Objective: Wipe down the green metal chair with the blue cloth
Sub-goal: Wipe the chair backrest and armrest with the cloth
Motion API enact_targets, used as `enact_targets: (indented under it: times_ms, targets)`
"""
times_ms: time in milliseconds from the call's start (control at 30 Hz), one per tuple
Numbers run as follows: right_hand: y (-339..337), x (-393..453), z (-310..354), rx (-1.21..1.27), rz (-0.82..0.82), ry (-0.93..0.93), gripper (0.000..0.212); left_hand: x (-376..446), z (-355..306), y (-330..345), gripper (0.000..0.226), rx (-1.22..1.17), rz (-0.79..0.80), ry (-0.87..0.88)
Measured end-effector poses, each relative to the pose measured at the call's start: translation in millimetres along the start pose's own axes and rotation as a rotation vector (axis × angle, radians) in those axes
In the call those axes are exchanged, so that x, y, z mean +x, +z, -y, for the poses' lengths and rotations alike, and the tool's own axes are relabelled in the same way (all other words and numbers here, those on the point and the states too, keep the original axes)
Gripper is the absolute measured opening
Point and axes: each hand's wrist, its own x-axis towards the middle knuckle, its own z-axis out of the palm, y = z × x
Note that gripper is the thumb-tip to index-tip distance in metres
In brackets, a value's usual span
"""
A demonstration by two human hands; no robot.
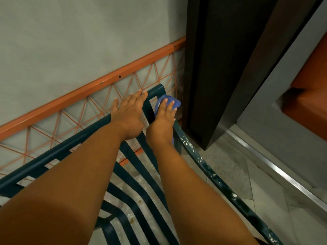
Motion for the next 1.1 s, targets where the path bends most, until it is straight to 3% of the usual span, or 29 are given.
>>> enact_targets:
  times_ms: [133, 233, 333, 433, 533, 600, 700, 800, 900, 1000, 1100]
  targets:
    - [13, -10, -21, -0.126, -0.023, 0.008, 0.094, 1, 0, 1, 0.086, -0.007, -0.01, 0.002]
    - [2, 10, -3, 0.023, 0.011, 0.16, 0.093, 1, 0, 1, 0.086, -0.014, -0.011, 0.005]
    - [-4, 13, 8, 0.121, -0.006, 0.031, 0.097, 0, 1, 1, 0.09, -0.006, -0.009, 0.006]
    - [5, -7, -10, 0.003, -0.038, -0.082, 0.096, 1, 1, 1, 0.093, 0.008, -0.012, 0.009]
    - [8, -3, -27, -0.117, -0.006, 0.114, 0.092, 1, 0, 1, 0.094, 0.006, -0.007, 0.008]
    - [-1, 11, -20, -0.027, 0.038, 0.243, 0.089, 1, 0, 1, 0.094, 0.009, -0.01, 0.009]
    - [-5, 9, -9, 0.04, 0.041, 0.104, 0.094, 1, 0, 2, 0.094, 0.013, -0.01, 0.008]
    - [6, -17, -27, -0.121, -0.002, -0.056, 0.096, 1, 1, 3, 0.094, 0.017, -0.02, 0.011]
    - [10, -21, -47, -0.271, 0.036, 0.097, 0.09, 2, 1, 4, 0.096, 0.014, -0.024, 0.014]
    - [-1, 1, -32, -0.152, 0.086, 0.277, 0.09, 1, 1, 4, 0.097, 0.013, -0.026, 0.013]
    - [1, 2, -25, -0.103, 0.08, 0.119, 0.097, 1, 2, 5, 0.096, 0.018, -0.025, 0.014]
